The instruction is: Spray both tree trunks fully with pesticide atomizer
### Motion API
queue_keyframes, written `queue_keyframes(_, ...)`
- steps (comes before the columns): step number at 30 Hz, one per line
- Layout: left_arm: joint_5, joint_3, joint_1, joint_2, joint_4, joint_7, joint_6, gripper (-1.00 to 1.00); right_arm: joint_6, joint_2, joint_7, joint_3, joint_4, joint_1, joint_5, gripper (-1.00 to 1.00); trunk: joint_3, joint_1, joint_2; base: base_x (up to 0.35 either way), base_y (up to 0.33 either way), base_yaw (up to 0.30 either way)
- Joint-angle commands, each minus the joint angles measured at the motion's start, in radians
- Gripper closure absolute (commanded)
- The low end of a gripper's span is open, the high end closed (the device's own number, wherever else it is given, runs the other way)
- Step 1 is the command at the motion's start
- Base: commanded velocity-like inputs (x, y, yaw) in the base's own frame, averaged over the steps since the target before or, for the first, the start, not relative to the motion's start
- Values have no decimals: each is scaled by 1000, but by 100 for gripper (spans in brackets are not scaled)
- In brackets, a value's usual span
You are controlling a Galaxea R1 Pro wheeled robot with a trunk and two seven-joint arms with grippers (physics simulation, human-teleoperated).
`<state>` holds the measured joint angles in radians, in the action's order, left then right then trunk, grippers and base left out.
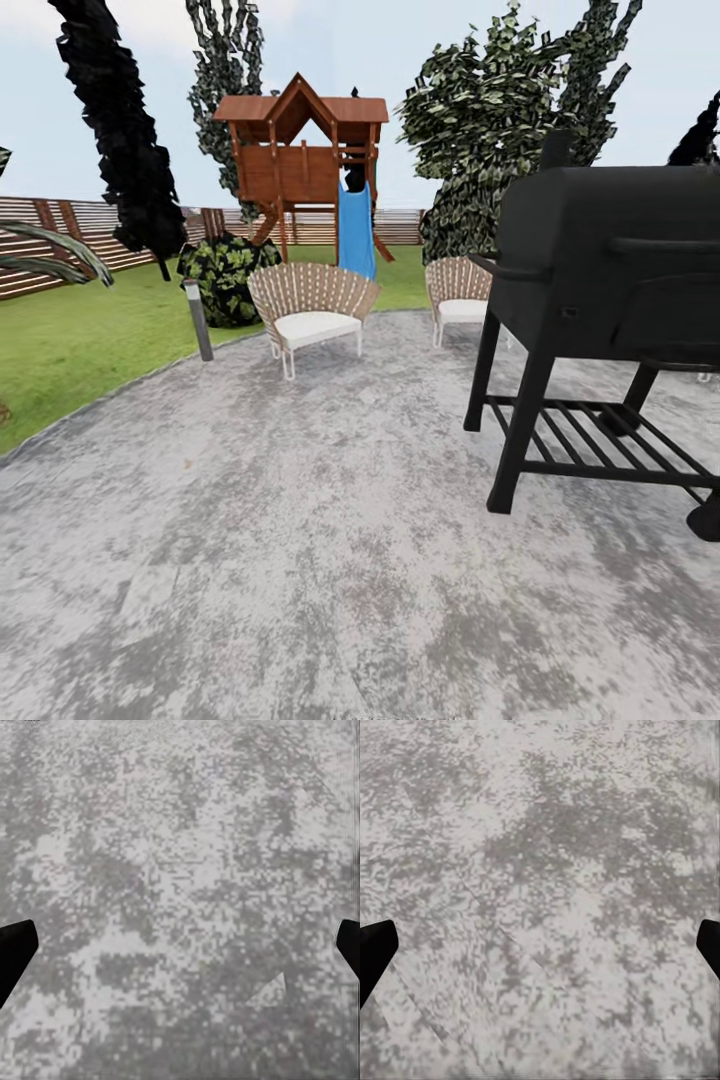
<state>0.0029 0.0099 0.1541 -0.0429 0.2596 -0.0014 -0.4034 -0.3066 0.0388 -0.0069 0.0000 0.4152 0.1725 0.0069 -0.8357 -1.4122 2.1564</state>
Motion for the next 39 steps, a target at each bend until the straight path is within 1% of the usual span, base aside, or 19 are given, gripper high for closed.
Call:
queue_keyframes(1, 0, 1, 0, 0, 0, 0, -3, -100, -3, 0, -1, 0, -1, 1, 1, -100, -5, -4, 8, 0, 0, -260)
queue_keyframes(33, 0, 1, 1, 0, 0, 0, -3, -100, -3, 0, -1, 0, -1, 1, 1, -100, -131, -126, 232, 0, 0, -239)
queue_keyframes(39, 0, 0, 1, 1, 0, 0, -3, -100, -3, 0, -1, 0, -1, 1, 1, -100, -137, -126, 232, 0, 0, -220)
